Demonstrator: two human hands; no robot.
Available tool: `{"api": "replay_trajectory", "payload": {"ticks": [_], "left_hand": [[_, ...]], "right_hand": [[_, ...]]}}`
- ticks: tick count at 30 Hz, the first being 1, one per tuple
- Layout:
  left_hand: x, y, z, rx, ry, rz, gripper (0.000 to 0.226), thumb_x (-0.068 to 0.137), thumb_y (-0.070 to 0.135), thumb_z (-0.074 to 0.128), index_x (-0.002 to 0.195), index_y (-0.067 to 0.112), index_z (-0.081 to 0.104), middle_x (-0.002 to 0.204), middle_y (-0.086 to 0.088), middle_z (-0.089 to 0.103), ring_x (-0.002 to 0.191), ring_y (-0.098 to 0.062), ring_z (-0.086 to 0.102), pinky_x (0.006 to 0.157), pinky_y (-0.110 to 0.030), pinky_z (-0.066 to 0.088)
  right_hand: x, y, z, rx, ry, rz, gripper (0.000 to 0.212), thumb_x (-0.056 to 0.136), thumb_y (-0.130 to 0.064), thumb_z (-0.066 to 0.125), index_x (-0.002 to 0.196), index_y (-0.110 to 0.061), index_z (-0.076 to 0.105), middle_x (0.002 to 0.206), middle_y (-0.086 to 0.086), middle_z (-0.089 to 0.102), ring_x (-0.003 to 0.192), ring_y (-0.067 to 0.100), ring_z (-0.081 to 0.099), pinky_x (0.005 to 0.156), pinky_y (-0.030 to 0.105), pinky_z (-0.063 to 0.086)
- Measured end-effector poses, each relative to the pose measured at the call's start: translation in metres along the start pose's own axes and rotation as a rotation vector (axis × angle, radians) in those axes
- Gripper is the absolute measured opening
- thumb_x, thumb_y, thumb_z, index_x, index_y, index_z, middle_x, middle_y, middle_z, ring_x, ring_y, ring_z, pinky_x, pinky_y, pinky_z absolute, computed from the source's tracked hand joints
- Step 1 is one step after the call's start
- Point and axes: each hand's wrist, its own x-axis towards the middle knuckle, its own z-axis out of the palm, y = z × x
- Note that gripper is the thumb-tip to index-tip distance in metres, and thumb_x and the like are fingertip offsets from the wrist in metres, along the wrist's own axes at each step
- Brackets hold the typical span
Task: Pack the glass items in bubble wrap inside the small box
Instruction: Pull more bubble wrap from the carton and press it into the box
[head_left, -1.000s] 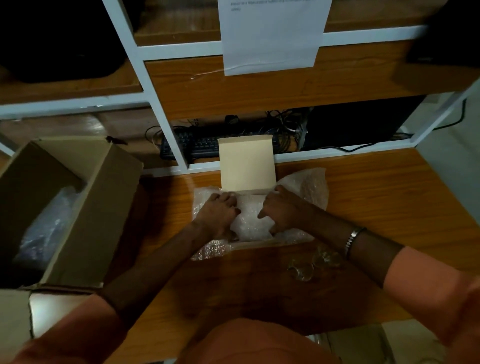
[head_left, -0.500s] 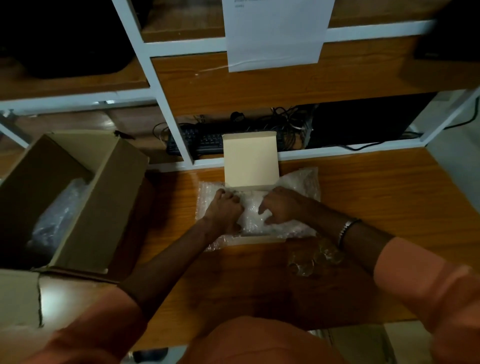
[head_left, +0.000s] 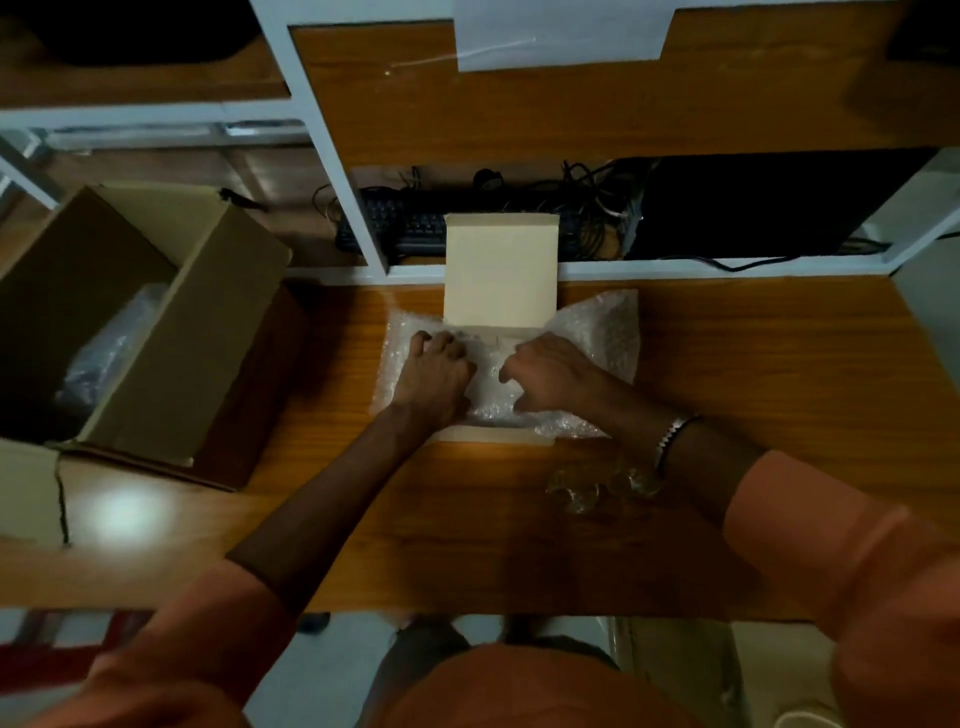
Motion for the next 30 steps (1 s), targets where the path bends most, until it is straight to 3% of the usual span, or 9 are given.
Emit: {"api": "replay_trajectory", "payload": {"ticks": [4,12,18,21,24,27,30], "left_hand": [[-0.012,-0.003,0.004,-0.054,-0.039,-0.027,0.057,0.089,0.057,0.074,0.136,0.025,0.069,0.167,-0.013,0.036,0.157,-0.036,0.023,0.124,-0.057,0.021],[-0.041,-0.011,-0.007,-0.179,0.116,0.007,0.052,0.098,0.055,0.064,0.144,0.031,0.064,0.168,-0.009,0.039,0.160,-0.037,0.020,0.125,-0.060,0.016],[-0.085,-0.026,0.002,-0.382,0.234,-0.062,0.045,0.096,0.056,0.065,0.136,0.035,0.068,0.163,-0.004,0.046,0.158,-0.036,0.022,0.122,-0.058,0.018],[-0.107,-0.025,0.014,-0.452,0.231,-0.081,0.046,0.097,0.061,0.060,0.137,0.038,0.067,0.164,-0.001,0.042,0.159,-0.034,0.017,0.121,-0.056,0.015],[-0.136,-0.020,0.030,-0.505,0.242,-0.055,0.062,0.091,0.072,0.041,0.135,0.037,0.069,0.163,-0.003,0.045,0.158,-0.036,0.020,0.117,-0.057,0.018],[-0.157,-0.011,0.041,-0.563,0.262,-0.036,0.069,0.088,0.072,0.039,0.135,0.031,0.068,0.163,-0.009,0.045,0.156,-0.041,0.024,0.116,-0.061,0.021],[-0.165,-0.001,0.047,-0.566,0.268,-0.020,0.055,0.092,0.064,0.056,0.137,0.031,0.065,0.164,-0.012,0.044,0.155,-0.041,0.026,0.115,-0.062,0.025]], "right_hand": [[-0.007,-0.011,0.001,-0.048,-0.074,-0.031,0.050,0.093,-0.038,0.074,0.141,-0.030,0.063,0.137,0.003,0.068,0.128,0.024,0.061,0.110,0.041,0.039],[-0.018,-0.016,-0.015,0.003,-0.073,0.019,0.046,0.097,-0.042,0.067,0.142,-0.033,0.060,0.144,-0.001,0.062,0.140,0.021,0.052,0.119,0.044,0.024],[-0.054,-0.035,-0.056,0.315,0.148,0.109,0.036,0.097,-0.046,0.068,0.128,-0.029,0.070,0.123,-0.004,0.074,0.121,0.022,0.064,0.097,0.040,0.040],[-0.077,-0.055,-0.062,0.389,-0.021,0.134,0.044,0.091,-0.059,0.072,0.124,-0.031,0.070,0.114,-0.003,0.074,0.106,0.019,0.066,0.085,0.033,0.051],[-0.106,-0.071,-0.051,0.213,-0.186,0.178,0.073,0.077,-0.079,0.070,0.132,-0.031,0.065,0.127,0.000,0.067,0.114,0.021,0.062,0.091,0.037,0.053],[-0.126,-0.083,-0.042,0.150,-0.365,0.251,0.088,0.078,-0.066,0.079,0.150,-0.023,0.052,0.144,0.003,0.058,0.128,0.025,0.058,0.099,0.040,0.054],[-0.143,-0.095,-0.033,0.088,-0.372,0.258,0.066,0.088,-0.039,0.081,0.145,-0.019,0.054,0.143,0.007,0.059,0.124,0.025,0.062,0.100,0.043,0.055]]}}
